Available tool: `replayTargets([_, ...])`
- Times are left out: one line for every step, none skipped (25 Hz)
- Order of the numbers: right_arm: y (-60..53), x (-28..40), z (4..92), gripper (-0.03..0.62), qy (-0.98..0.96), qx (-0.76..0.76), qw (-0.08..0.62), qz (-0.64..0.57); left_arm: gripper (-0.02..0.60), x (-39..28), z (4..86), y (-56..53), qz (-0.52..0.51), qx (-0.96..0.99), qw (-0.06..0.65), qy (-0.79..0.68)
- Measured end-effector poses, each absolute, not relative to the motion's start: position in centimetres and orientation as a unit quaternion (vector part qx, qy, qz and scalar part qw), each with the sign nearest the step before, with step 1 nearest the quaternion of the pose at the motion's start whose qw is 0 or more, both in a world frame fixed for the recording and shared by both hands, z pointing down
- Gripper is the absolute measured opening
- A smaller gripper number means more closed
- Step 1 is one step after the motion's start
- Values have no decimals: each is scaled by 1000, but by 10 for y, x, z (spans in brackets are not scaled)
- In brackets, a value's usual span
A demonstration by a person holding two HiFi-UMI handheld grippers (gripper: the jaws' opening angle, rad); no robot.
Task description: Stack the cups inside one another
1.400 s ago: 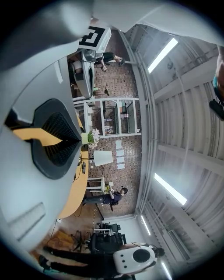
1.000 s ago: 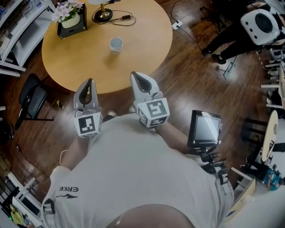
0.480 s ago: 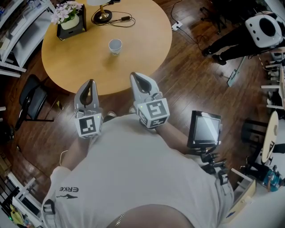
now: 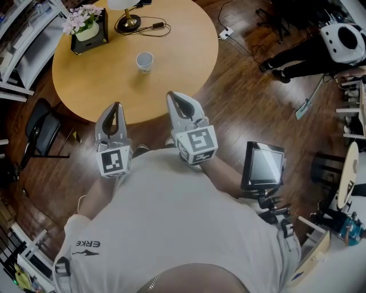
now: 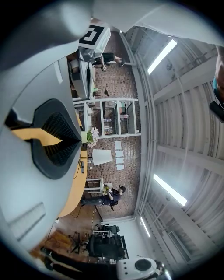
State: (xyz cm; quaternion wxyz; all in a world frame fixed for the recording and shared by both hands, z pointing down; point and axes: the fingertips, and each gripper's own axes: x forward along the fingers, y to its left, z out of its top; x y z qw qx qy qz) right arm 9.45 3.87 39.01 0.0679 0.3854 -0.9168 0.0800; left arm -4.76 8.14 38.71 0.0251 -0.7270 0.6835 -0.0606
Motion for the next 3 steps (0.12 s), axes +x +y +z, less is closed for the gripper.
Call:
replayTargets([38, 96, 389, 14, -917, 386, 68, 80, 2, -45, 386, 81, -60, -727, 23, 683])
replayTargets([38, 98, 389, 13, -917, 386, 67, 80, 2, -43, 385, 80, -59, -727, 21, 683])
replayTargets([37, 100, 388, 14, -917, 386, 67, 80, 2, -40, 384, 79, -60, -728, 18, 683])
